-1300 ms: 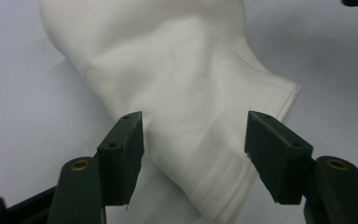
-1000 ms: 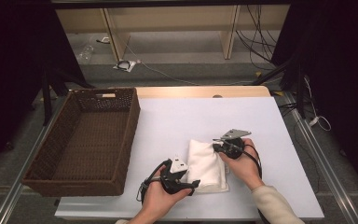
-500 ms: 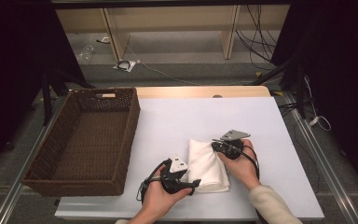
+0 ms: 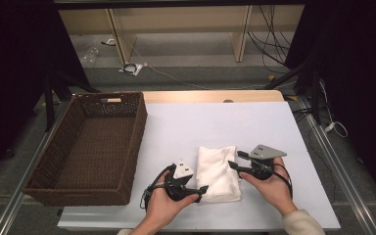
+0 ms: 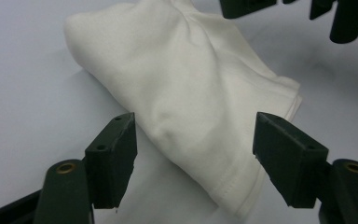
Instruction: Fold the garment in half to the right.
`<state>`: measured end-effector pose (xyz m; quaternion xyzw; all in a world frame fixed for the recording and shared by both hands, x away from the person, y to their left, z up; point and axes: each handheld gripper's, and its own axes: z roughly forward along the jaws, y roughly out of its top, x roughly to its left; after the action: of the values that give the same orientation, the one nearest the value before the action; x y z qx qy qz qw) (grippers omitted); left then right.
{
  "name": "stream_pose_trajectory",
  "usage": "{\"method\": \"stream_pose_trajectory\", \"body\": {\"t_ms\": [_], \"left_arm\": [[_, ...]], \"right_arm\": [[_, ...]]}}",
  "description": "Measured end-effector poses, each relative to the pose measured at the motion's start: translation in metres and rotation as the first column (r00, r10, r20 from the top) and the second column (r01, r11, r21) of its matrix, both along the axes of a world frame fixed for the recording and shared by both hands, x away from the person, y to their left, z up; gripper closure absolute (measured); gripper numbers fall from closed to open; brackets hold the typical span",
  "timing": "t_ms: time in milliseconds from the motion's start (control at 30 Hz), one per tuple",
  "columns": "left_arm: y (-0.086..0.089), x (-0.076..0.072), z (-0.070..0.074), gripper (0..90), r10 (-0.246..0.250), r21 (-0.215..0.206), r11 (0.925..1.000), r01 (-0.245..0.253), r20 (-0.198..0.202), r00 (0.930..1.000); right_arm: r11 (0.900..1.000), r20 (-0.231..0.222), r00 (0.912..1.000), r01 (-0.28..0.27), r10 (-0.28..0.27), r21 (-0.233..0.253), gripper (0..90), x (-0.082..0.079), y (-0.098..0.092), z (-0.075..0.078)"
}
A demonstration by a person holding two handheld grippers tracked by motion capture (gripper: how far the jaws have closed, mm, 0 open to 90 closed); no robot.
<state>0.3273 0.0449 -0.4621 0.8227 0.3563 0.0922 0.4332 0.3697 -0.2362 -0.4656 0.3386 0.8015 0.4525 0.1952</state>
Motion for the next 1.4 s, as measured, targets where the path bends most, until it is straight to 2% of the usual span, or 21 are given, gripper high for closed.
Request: {"method": "stream_pose_trajectory", "body": {"t_ms": [67,233,400,533,933,1400], "left_arm": [[0.001,0.001,0.0,28.4,0.0,-0.02,0.9998,0.0,-0.005,1.0],[0.002,0.001,-0.001,26.0,0.004,-0.027,0.9996,-0.004,0.009,1.0],[0.005,0.002,-0.002,24.8,0.02,-0.042,0.9989,-0.02,0.007,0.9998],[0.004,0.002,-0.002,24.2,0.023,-0.045,0.9987,-0.023,0.008,0.9997],[0.003,0.002,-0.002,23.7,0.012,-0.043,0.999,-0.012,0.008,0.9999],[0.003,0.002,0.001,23.9,0.022,-0.041,0.9989,-0.021,0.019,0.9996]], "right_arm": [[1.0,-0.002,1.0,-0.005,0.005,0.002,43.3,-0.008,-0.004,-0.001],[1.0,0.002,1.0,-0.009,0.009,0.014,41.0,-0.023,-0.011,-0.001],[1.0,0.007,1.0,0.006,-0.006,0.021,38.7,-0.031,-0.017,-0.003],[1.0,0.003,1.0,0.005,-0.005,0.009,38.8,-0.035,-0.021,-0.004],[1.0,-0.002,0.9996,0.028,-0.028,0.012,39.6,-0.042,-0.027,-0.005],[0.999,0.005,0.9993,0.038,-0.038,0.02,39.9,-0.045,-0.032,-0.006]]}}
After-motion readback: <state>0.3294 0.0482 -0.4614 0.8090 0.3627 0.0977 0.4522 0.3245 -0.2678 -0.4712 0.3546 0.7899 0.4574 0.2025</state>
